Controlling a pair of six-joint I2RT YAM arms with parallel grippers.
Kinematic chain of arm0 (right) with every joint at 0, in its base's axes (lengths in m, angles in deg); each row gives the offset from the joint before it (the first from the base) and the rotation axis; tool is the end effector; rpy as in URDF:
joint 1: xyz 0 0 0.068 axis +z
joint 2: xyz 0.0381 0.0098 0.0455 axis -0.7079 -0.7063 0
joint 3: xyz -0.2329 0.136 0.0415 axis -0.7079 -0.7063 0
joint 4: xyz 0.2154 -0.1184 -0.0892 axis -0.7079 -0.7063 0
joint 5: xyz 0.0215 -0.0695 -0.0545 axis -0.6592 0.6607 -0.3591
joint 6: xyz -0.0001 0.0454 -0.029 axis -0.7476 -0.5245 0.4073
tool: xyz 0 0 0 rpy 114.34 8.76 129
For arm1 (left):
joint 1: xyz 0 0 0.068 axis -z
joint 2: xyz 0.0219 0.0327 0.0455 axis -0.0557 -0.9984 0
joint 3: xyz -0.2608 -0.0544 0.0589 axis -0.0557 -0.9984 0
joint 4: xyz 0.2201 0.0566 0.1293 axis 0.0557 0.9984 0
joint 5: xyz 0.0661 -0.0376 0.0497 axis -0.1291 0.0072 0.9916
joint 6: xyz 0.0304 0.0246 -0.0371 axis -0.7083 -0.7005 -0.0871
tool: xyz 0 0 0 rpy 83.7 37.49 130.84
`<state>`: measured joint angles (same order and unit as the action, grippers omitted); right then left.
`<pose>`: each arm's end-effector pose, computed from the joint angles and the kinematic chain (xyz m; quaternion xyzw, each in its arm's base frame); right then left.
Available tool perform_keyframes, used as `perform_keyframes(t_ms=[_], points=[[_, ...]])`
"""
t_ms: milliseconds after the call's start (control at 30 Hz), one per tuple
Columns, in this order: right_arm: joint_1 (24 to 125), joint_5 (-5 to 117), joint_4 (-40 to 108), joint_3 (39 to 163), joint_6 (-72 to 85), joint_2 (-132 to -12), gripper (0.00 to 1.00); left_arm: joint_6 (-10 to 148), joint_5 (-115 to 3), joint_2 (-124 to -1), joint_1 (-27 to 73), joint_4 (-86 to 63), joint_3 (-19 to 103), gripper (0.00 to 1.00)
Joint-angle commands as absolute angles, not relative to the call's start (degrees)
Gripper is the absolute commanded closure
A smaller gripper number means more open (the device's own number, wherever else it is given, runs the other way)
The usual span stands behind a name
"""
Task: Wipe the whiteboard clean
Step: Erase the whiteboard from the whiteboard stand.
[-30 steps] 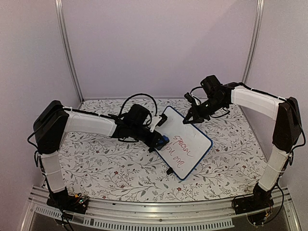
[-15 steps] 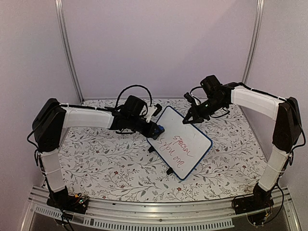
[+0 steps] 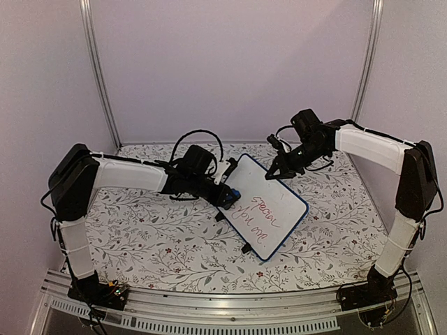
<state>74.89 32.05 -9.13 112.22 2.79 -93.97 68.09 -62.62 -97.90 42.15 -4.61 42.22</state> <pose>0.3235 0.2073 0.2700 -0.2246 0.9033 0.3369 0.1420 0.2893 -0.3060 0.1796 0.3238 0.8535 -0.2880 0.2893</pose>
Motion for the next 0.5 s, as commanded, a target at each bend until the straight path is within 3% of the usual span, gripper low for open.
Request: perform_keyframes(t_ms=[0, 467], points=[[76.35, 33.04, -13.59, 110.67, 4.76, -94.75, 1.00, 69.24, -63.53, -98.71, 43.32, -5.25, 39.02, 1.00], [76.35, 33.19, -13.69, 110.59, 4.76, -94.60, 1.00, 67.48, -61.57, -95.57, 43.26, -3.28, 40.98, 1.00]])
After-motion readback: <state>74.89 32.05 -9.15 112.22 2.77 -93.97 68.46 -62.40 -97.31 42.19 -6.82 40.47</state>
